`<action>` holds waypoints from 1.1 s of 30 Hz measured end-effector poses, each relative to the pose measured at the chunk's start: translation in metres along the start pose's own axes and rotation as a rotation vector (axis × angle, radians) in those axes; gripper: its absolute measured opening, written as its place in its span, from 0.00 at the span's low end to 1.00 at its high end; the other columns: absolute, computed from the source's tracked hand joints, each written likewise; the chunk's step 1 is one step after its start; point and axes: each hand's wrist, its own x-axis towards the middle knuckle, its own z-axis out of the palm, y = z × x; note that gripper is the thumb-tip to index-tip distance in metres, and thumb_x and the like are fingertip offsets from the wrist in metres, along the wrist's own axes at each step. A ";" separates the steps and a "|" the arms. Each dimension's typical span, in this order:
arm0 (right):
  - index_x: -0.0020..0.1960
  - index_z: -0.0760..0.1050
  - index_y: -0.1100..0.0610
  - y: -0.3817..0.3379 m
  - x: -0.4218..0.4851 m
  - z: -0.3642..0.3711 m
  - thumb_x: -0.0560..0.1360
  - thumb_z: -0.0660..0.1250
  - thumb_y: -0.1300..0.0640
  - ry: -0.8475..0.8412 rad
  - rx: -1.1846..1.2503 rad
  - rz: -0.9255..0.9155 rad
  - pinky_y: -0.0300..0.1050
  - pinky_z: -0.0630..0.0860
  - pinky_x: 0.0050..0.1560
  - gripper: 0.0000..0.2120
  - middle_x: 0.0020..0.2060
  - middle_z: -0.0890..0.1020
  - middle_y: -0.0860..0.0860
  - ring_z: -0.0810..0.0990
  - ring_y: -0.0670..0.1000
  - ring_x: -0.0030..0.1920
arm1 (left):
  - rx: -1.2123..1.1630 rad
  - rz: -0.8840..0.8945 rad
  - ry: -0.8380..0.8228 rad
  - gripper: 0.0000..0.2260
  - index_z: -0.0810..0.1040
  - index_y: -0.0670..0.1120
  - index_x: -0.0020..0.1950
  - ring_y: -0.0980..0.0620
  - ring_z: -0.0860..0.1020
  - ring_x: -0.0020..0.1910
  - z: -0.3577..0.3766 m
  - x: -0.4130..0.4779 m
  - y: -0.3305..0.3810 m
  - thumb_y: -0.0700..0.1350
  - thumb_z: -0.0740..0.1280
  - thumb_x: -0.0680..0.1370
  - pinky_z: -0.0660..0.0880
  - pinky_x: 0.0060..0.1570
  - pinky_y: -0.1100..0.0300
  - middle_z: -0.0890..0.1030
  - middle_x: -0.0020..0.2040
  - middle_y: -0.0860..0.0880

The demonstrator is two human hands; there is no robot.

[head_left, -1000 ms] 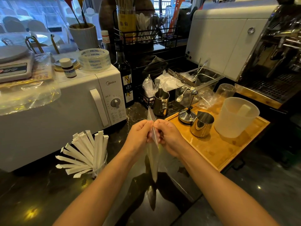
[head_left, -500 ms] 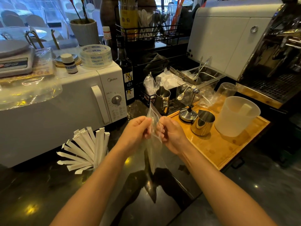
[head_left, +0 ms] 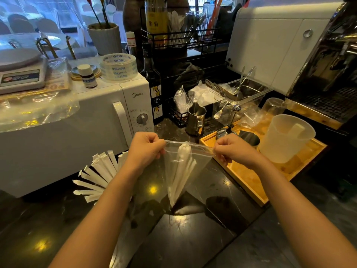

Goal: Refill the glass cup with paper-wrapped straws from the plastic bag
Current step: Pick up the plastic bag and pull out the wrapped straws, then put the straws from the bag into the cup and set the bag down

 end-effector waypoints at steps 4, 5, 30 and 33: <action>0.25 0.70 0.59 0.004 -0.001 0.000 0.71 0.59 0.68 0.030 -0.032 0.035 0.31 0.68 0.21 0.16 0.20 0.72 0.51 0.70 0.41 0.18 | 0.033 0.019 0.044 0.13 0.71 0.39 0.26 0.61 0.71 0.18 0.006 0.004 0.003 0.33 0.63 0.72 0.70 0.23 0.74 0.74 0.25 0.44; 0.25 0.69 0.58 0.004 -0.002 0.001 0.71 0.59 0.67 0.026 -0.048 0.039 0.31 0.68 0.22 0.16 0.20 0.72 0.50 0.70 0.41 0.18 | 0.043 0.029 0.053 0.13 0.72 0.38 0.26 0.61 0.71 0.18 0.007 0.006 0.004 0.33 0.63 0.71 0.71 0.24 0.73 0.74 0.25 0.45; 0.57 0.73 0.55 -0.004 -0.019 0.051 0.74 0.57 0.71 -0.124 0.683 0.147 0.39 0.81 0.32 0.17 0.54 0.74 0.54 0.79 0.52 0.45 | 0.259 0.328 -0.266 0.09 0.71 0.41 0.33 0.54 0.64 0.29 0.038 0.002 0.055 0.37 0.65 0.73 0.65 0.34 0.62 0.68 0.29 0.48; 0.48 0.75 0.49 -0.010 -0.023 0.049 0.74 0.56 0.72 -0.050 0.715 0.106 0.38 0.81 0.34 0.19 0.53 0.75 0.52 0.77 0.53 0.49 | 0.219 0.349 -0.289 0.08 0.71 0.45 0.35 0.55 0.68 0.31 0.031 -0.008 0.059 0.42 0.67 0.73 0.67 0.34 0.64 0.70 0.31 0.51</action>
